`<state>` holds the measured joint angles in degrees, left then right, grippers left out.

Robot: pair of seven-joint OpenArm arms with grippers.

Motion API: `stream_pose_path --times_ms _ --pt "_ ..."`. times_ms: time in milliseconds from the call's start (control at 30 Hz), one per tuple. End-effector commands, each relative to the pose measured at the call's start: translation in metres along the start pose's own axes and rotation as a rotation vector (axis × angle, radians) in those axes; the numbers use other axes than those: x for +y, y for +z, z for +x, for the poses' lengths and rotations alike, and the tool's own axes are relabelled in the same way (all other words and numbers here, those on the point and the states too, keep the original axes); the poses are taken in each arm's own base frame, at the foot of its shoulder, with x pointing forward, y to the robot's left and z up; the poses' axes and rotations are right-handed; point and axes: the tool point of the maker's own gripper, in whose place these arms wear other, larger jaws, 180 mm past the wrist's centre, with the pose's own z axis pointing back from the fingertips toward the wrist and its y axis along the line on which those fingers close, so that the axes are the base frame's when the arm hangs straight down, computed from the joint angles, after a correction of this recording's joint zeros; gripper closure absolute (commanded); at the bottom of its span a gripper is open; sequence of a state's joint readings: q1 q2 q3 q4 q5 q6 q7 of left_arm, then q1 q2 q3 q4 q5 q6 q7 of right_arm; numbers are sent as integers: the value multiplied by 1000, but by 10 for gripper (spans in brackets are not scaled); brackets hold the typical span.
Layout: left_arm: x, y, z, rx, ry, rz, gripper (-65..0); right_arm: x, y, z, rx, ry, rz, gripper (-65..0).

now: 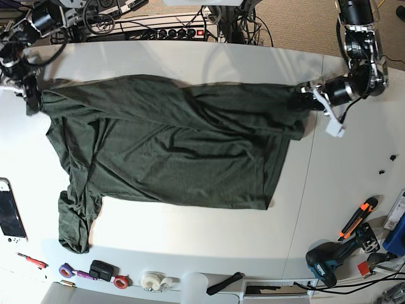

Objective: Layout the t-shirt on the table in an organized manner, then fold the t-shirt properly
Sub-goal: 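Regrasp the shirt corner with the left gripper and pull both grippers toward the robot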

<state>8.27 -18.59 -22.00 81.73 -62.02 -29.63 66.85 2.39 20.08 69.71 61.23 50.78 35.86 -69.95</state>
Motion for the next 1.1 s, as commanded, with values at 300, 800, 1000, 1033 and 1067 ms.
stream_pose_path --times_ms 300,800,1000,1033,1067 --pt "6 17 -51 70 65 -11 0 -13 36 22 10 65 -21 0" --pt "-8 31 -81 105 54 -20 0 -26 57 34 14 88 -68 0" --pt "-9 30 -81 103 37 -28 -64 -26 57 35 14 89 -68 0" --pt "-9 30 -80 102 36 -28 -129 -26 57 35 14 89 -68 -19" --pt "-9 30 -80 102 32 -31 -182 -26 57 35 14 89 -68 -88"
